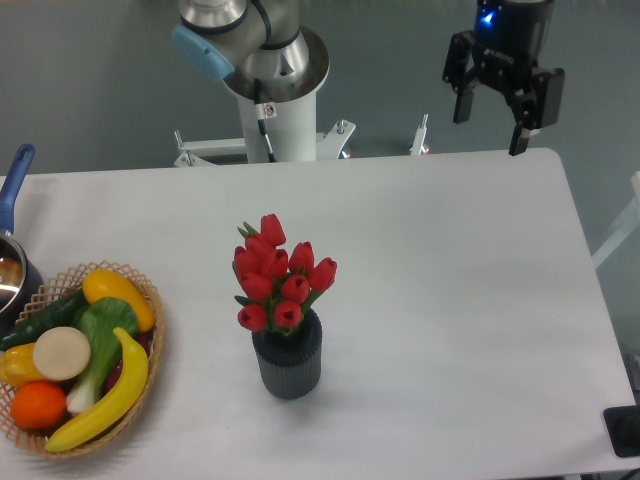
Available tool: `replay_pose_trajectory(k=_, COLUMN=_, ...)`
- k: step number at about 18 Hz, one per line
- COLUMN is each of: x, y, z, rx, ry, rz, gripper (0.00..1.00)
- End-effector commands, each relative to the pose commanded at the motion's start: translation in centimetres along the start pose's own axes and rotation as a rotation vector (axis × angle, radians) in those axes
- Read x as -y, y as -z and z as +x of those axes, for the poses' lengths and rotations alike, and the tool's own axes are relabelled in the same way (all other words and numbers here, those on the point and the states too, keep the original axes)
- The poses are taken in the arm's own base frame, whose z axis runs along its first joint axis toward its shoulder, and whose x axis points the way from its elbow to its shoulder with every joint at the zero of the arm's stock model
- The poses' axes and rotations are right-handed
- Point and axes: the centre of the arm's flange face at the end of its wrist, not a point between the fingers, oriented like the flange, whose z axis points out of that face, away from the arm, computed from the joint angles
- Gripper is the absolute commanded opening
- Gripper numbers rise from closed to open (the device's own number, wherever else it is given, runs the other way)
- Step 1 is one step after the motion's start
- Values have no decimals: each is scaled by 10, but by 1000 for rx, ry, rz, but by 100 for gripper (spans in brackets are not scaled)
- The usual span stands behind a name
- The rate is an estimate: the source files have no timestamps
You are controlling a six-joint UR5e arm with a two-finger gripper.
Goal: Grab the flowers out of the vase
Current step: 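Open the gripper wide while holding it raised above the table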
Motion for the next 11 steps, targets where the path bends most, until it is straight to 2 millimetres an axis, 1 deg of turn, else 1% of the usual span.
replay_pose_trajectory(k=3, x=0, y=-1, z=1, rx=-1, ry=0, rz=0, gripper=100)
replay_pose_trajectory(k=6, x=3, y=-7, z=11, rx=-3, ry=12, rz=16, gripper=100)
replay_pose_trajectory(k=8, x=7, y=-15, z=15, rx=7, ry=27, rz=88, gripper=100)
replay_pose_trajectory(k=11, x=4, y=-19, z=18, rx=24, ry=88, rz=125, gripper=100)
